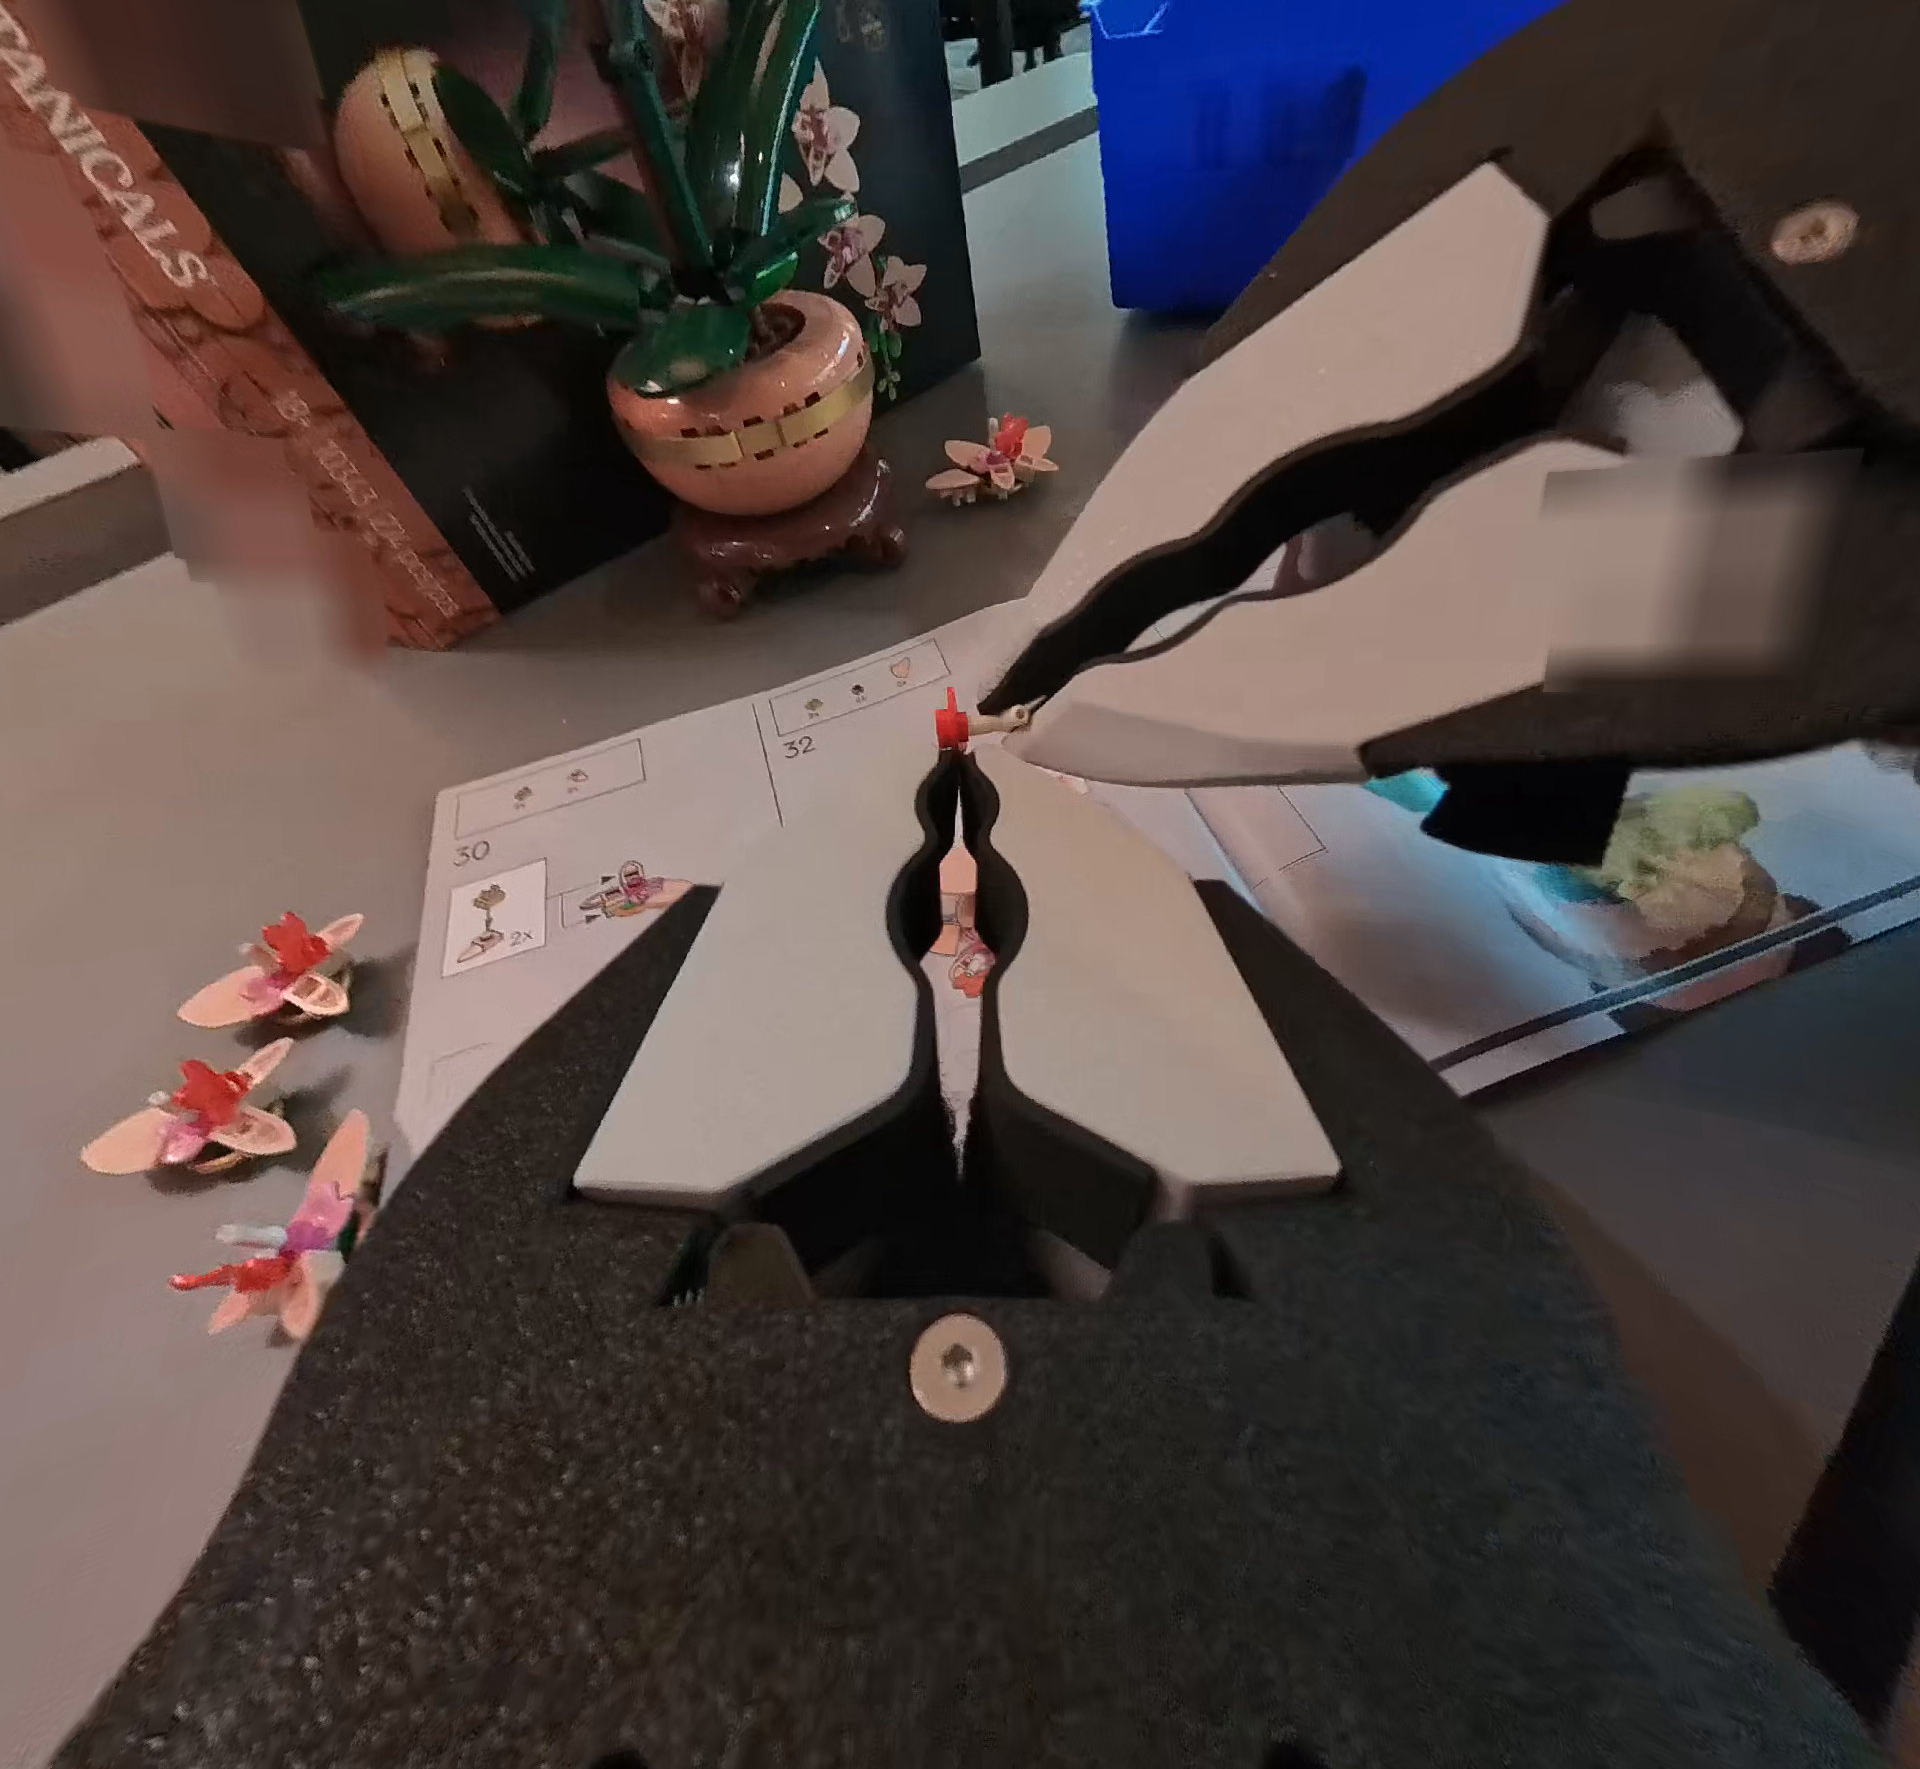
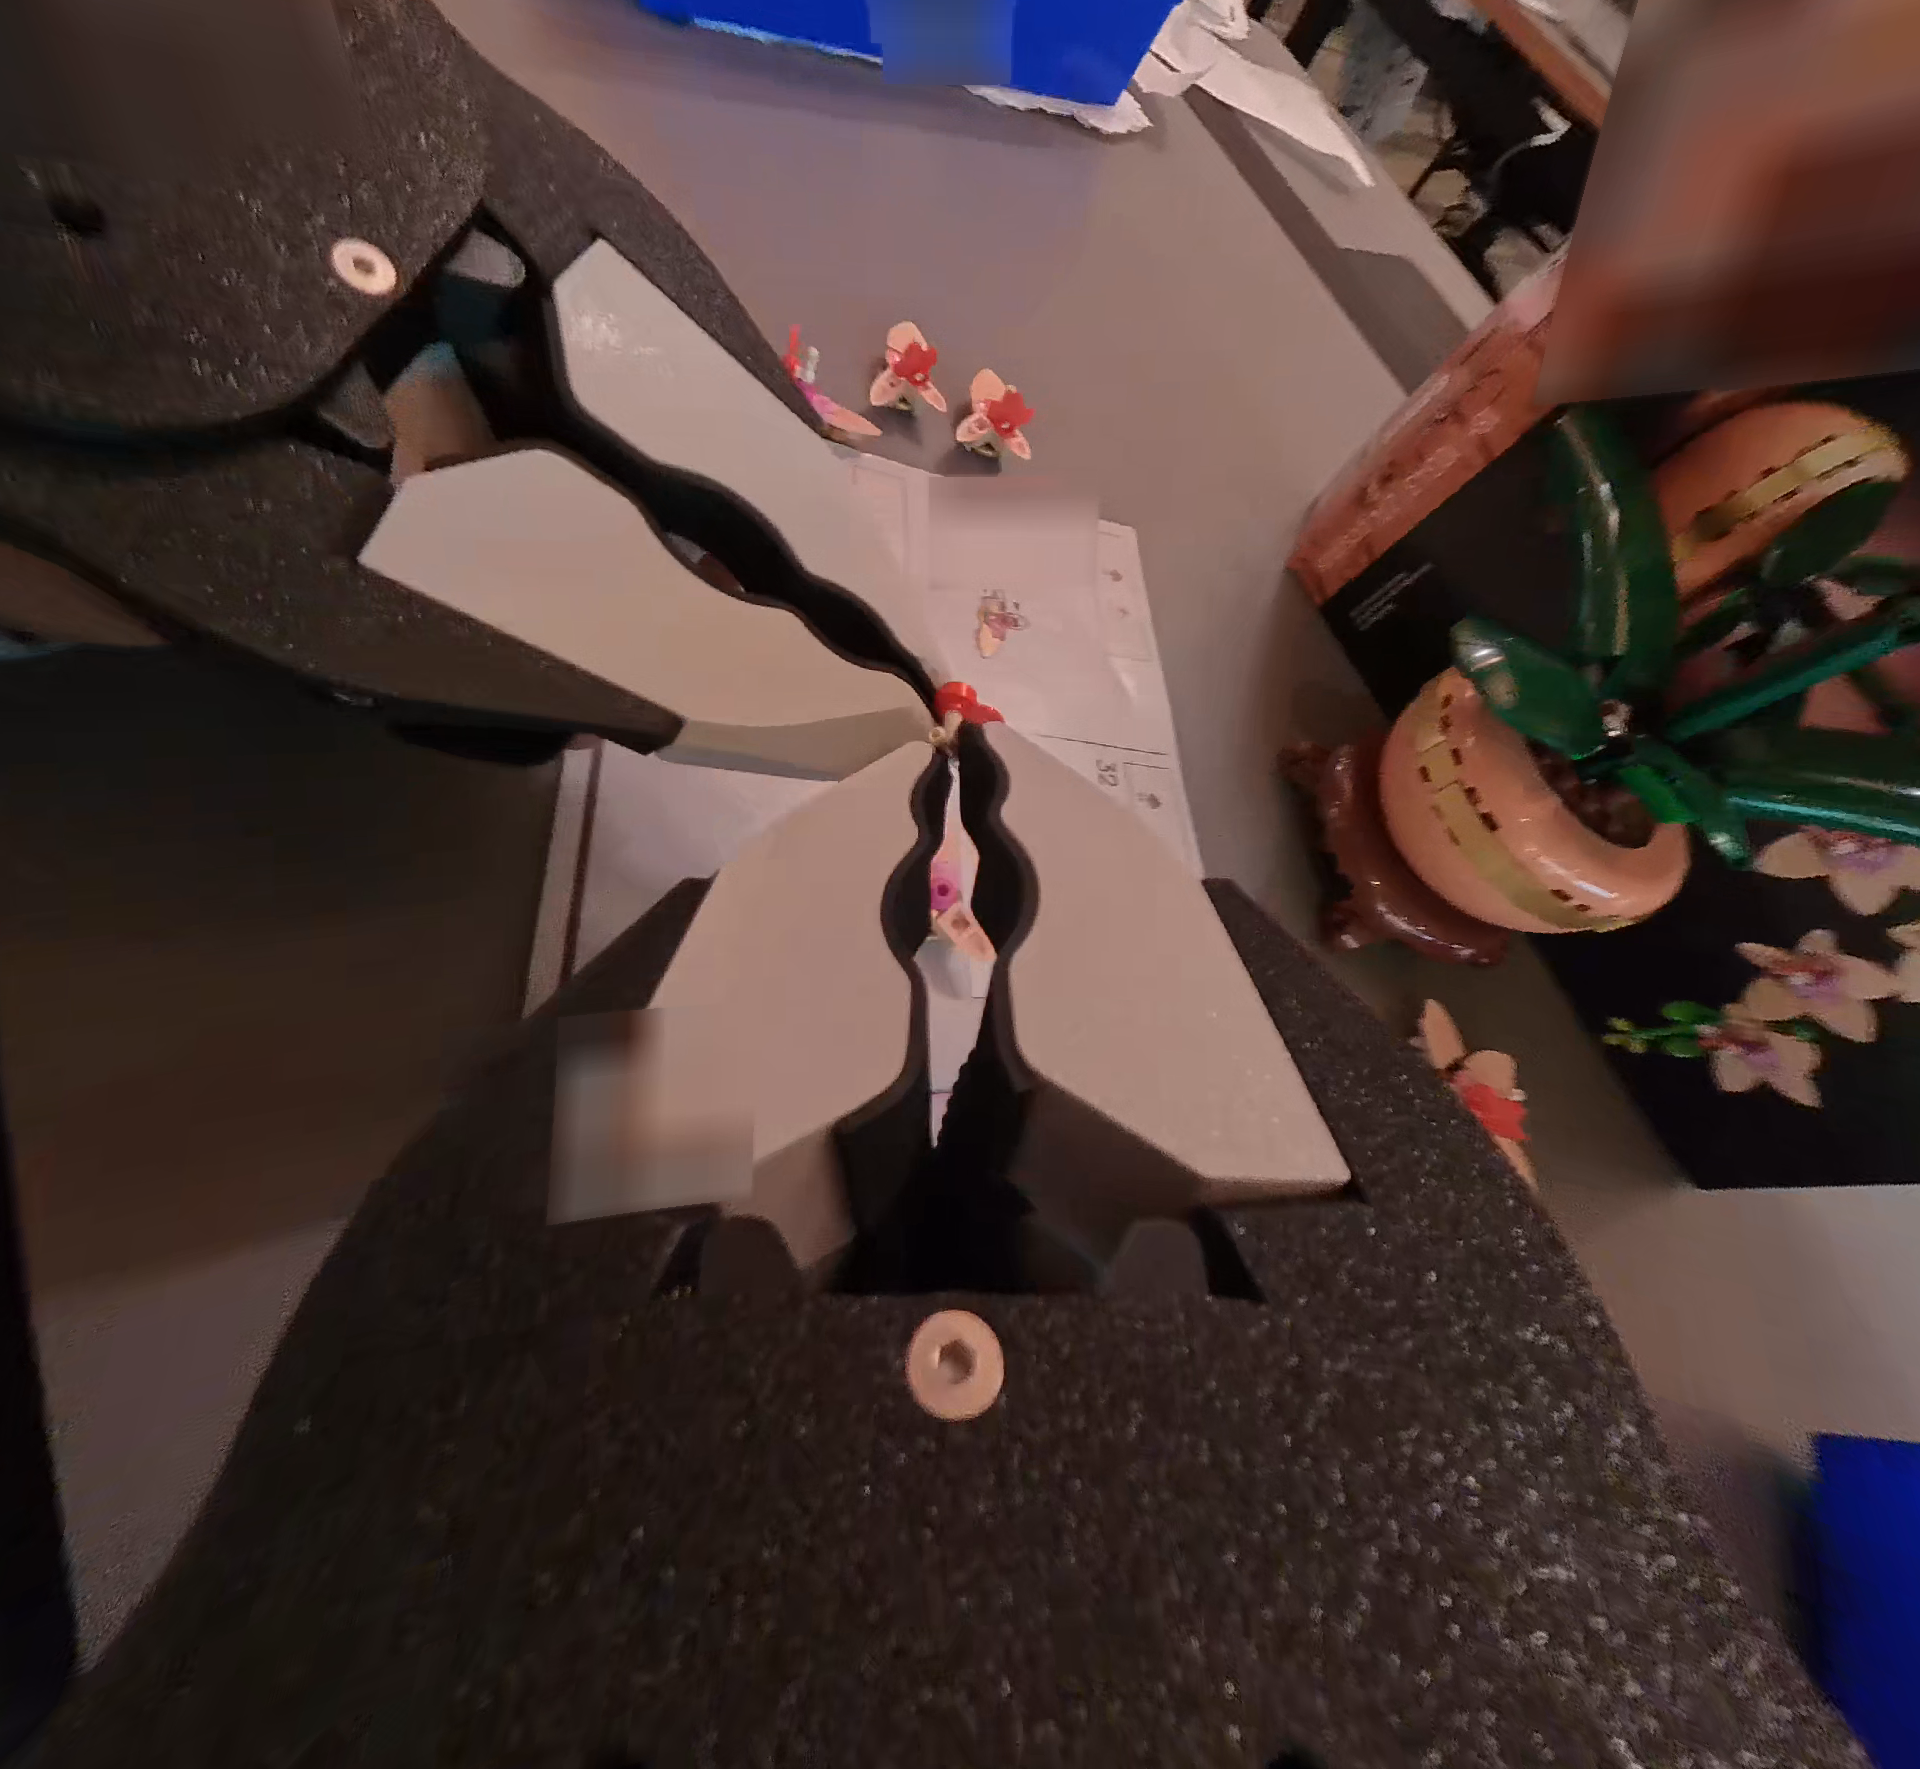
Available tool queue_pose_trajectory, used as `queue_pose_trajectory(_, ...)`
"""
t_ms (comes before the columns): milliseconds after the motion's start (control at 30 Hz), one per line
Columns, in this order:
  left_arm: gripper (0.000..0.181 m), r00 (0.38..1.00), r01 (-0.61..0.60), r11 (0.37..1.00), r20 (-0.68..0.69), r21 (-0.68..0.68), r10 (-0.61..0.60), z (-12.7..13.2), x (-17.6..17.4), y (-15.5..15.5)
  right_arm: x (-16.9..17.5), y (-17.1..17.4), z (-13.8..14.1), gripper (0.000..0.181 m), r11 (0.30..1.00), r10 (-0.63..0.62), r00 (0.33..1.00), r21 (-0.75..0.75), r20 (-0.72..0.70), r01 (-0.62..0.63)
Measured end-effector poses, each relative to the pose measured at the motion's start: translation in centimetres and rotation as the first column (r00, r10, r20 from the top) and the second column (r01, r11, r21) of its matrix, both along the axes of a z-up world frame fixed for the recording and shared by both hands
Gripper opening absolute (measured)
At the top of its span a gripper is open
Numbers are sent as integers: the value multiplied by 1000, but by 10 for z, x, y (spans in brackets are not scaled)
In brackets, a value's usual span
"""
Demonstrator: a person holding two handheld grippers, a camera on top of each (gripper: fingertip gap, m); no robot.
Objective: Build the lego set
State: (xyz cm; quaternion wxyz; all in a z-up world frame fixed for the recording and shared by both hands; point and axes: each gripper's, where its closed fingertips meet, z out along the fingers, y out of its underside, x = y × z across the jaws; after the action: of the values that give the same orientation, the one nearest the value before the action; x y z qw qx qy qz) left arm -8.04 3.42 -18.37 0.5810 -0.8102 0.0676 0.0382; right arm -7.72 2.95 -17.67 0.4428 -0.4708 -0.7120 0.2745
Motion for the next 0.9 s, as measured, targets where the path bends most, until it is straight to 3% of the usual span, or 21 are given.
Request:
queue_pose_trajectory(200, 0, 1000, -18, 999, 12, -29, 18, -4, 2, 1, 0, 2, 0, 2, 986, -37, 999, 163, 14, 34)
queue_pose_trajectory(333, 1, 997, -10, 1000, -79, 24, 12, 1, 4, 2, 2, 3, 4, 2, 994, -28, 1000, 107, 13, 26)
queue_pose_trajectory(533, 1, 982, 142, 986, -137, 82, -130, 8, 17, -1, 10, 0, 10, 2, 996, 93, 995, -10, -29, -93)
queue_pose_trajectory(633, 1, 951, 168, 985, -272, 44, -150, 3, 19, -2, 15, -1, 5, 2, 987, 146, 989, 62, 24, -147)
queue_pose_trajectory(900, 1, 848, 258, 966, -476, -20, -236, -6, 29, -6, 26, -4, -6, 2, 963, 262, 957, 37, 128, -268)
